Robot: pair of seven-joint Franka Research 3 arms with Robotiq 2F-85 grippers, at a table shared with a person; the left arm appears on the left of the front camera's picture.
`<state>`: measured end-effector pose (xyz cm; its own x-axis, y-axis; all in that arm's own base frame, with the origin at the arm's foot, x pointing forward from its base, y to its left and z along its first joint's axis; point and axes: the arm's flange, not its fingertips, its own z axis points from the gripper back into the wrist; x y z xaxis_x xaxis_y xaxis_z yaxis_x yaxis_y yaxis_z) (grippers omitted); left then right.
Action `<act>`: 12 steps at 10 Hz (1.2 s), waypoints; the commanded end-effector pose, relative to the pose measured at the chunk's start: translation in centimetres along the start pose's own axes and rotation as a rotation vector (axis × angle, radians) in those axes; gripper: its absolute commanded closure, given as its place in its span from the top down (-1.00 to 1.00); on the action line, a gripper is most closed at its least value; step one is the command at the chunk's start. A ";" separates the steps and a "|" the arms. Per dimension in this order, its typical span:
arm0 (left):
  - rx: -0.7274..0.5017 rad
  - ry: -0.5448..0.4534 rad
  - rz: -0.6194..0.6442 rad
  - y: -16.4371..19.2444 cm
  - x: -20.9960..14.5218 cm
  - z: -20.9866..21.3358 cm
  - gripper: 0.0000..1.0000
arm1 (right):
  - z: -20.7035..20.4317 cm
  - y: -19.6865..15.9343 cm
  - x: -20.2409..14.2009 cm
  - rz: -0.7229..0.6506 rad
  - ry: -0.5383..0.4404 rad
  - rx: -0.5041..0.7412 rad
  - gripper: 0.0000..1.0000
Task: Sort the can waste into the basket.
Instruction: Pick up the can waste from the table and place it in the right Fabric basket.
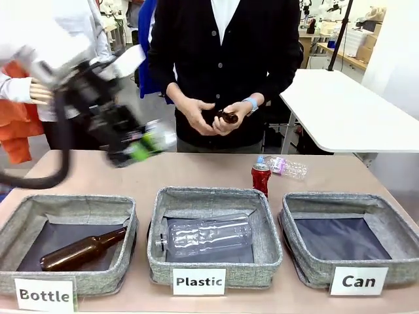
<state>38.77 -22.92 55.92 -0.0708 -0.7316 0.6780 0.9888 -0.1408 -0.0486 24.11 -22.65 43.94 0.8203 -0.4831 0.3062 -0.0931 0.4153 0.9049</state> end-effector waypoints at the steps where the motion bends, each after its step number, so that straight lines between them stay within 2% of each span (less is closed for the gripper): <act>1: -0.070 -0.125 -0.096 -0.1 11.7 -5.3 -0.25 | 3.2 0.0 1.7 -0.046 -0.070 -0.026 1.00; 2: -0.139 -0.115 -0.112 -0.9 17.4 -8.8 -0.25 | 4.3 -0.1 2.3 -0.058 -0.104 -0.008 1.00; 4: -0.074 -0.052 -0.136 -0.8 27.2 -15.5 -0.25 | 7.1 0.1 2.7 -0.080 -0.161 0.048 1.00; 5: -0.023 -0.018 -0.127 1.5 30.6 -18.3 -0.25 | 8.8 0.4 2.5 -0.096 -0.131 0.046 1.00; 6: -0.047 -0.019 -0.103 3.7 33.1 -21.3 -0.25 | 11.2 0.6 1.7 -0.099 -0.053 0.001 1.00; 7: -0.050 -0.032 -0.094 5.4 34.9 -24.8 -0.25 | 14.1 0.6 0.9 -0.123 0.005 -0.043 1.00; 8: -0.043 0.005 -0.069 6.7 35.8 -28.4 -0.25 | 16.8 0.4 0.2 -0.115 -0.028 -0.115 1.00; 9: -0.048 0.052 -0.029 7.9 35.7 -31.6 -0.25 | 19.2 0.0 -0.4 -0.097 -0.037 -0.101 1.00; 10: -0.075 0.086 0.001 8.6 35.3 -33.4 -0.25 | 20.4 -0.6 -0.3 -0.074 -0.048 -0.066 1.00; 11: -0.038 0.133 -0.004 9.2 34.7 -34.7 -0.25 | 20.9 -1.0 0.1 -0.077 -0.074 -0.044 1.00; 12: -0.151 0.253 -0.110 9.3 33.7 -35.5 -0.25 | 19.0 0.6 -1.3 -0.115 -0.057 -0.098 1.00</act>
<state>38.11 -69.53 49.67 -0.1267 -0.8223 0.5547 0.9709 -0.2174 -0.1006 12.17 -37.73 49.56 0.7862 -0.5763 0.2232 0.0531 0.4227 0.9047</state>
